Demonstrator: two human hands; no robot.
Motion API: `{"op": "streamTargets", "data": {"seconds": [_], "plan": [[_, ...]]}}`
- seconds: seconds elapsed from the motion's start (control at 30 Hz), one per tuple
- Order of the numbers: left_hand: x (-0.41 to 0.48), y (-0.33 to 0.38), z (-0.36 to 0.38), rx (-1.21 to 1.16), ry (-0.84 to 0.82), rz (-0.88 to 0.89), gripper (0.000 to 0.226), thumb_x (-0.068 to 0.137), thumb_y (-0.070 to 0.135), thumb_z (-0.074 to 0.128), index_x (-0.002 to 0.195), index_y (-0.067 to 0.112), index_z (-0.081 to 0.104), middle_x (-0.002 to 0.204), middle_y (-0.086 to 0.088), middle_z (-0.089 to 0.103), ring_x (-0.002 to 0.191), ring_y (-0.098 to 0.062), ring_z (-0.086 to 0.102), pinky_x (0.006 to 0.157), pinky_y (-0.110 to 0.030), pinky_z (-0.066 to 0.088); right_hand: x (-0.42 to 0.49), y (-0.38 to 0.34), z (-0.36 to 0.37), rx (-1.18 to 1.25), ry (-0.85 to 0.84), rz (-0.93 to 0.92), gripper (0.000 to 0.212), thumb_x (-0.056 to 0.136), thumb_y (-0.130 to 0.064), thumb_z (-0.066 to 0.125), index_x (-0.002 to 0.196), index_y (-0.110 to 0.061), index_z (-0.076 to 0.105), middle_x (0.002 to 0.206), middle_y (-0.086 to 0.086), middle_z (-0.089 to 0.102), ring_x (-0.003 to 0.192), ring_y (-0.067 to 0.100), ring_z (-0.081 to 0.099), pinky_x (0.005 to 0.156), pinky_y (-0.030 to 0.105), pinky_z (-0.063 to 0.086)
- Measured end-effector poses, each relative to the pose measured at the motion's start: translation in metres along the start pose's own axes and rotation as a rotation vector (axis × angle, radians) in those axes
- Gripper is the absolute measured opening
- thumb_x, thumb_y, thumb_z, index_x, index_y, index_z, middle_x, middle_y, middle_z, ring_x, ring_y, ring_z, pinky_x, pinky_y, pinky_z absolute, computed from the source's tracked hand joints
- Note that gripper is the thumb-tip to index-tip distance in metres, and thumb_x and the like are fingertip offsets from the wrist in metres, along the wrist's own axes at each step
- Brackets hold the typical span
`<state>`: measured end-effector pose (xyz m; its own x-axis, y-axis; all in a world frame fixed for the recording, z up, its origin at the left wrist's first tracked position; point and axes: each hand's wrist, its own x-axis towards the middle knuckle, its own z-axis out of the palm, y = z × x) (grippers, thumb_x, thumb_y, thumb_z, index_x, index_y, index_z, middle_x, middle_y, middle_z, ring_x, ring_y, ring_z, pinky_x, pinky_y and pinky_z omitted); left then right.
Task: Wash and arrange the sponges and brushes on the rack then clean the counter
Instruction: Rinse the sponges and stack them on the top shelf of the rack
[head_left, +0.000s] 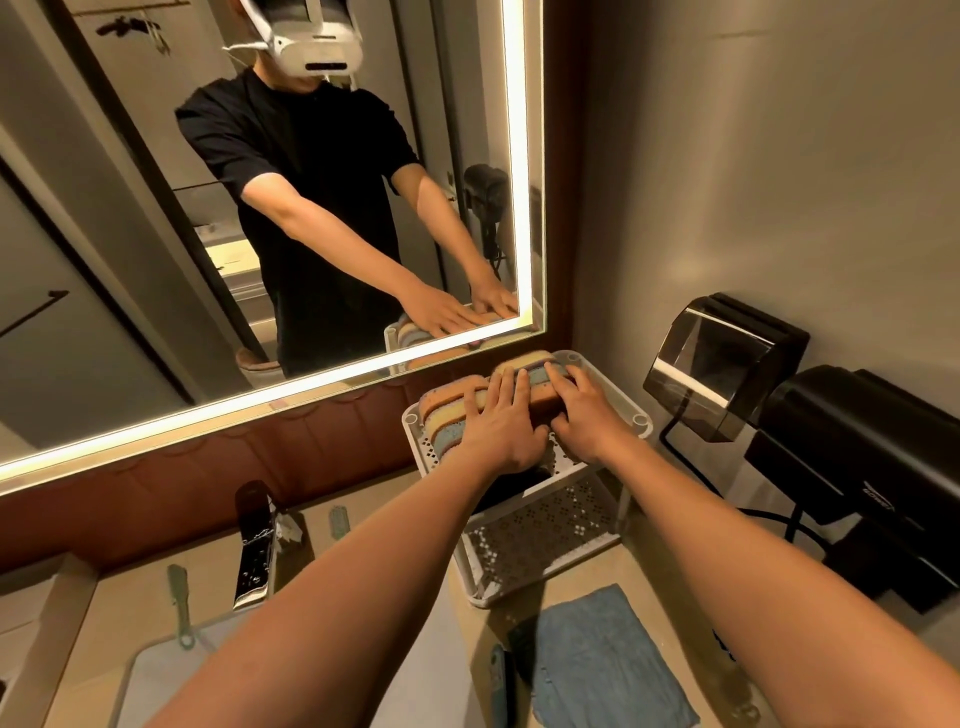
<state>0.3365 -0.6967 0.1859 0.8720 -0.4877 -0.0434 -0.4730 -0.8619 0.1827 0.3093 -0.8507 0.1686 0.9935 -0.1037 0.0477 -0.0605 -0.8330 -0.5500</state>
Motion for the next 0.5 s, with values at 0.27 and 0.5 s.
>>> {"op": "streamTargets", "data": {"seconds": [0.27, 0.5], "plan": [[-0.0015, -0.0004, 0.003, 0.048, -0.001, -0.015, 0.087, 0.095, 0.057, 0.028, 0.159, 0.015, -0.013, 0.167, -0.007, -0.019, 0.153, -0.022, -0.019, 0.119, -0.053, -0.017, -0.0057, -0.0028, 0.0024, -0.036, 0.076, 0.009, 0.072, 0.098, -0.016, 0.05, 0.16, -0.029, 0.015, 0.164, -0.001, 0.014, 0.15, 0.026, 0.017, 0.118, 0.049, 0.034], [-0.0055, -0.0009, 0.0023, 0.065, 0.01, 0.016, 0.082, 0.095, 0.055, 0.027, 0.16, 0.022, -0.011, 0.167, -0.008, -0.017, 0.154, -0.022, -0.018, 0.121, -0.054, -0.016, -0.0067, -0.004, 0.0021, -0.053, 0.093, 0.021, 0.071, 0.1, -0.013, 0.048, 0.159, -0.033, 0.015, 0.165, 0.0, 0.015, 0.151, 0.026, 0.019, 0.119, 0.049, 0.034]]}}
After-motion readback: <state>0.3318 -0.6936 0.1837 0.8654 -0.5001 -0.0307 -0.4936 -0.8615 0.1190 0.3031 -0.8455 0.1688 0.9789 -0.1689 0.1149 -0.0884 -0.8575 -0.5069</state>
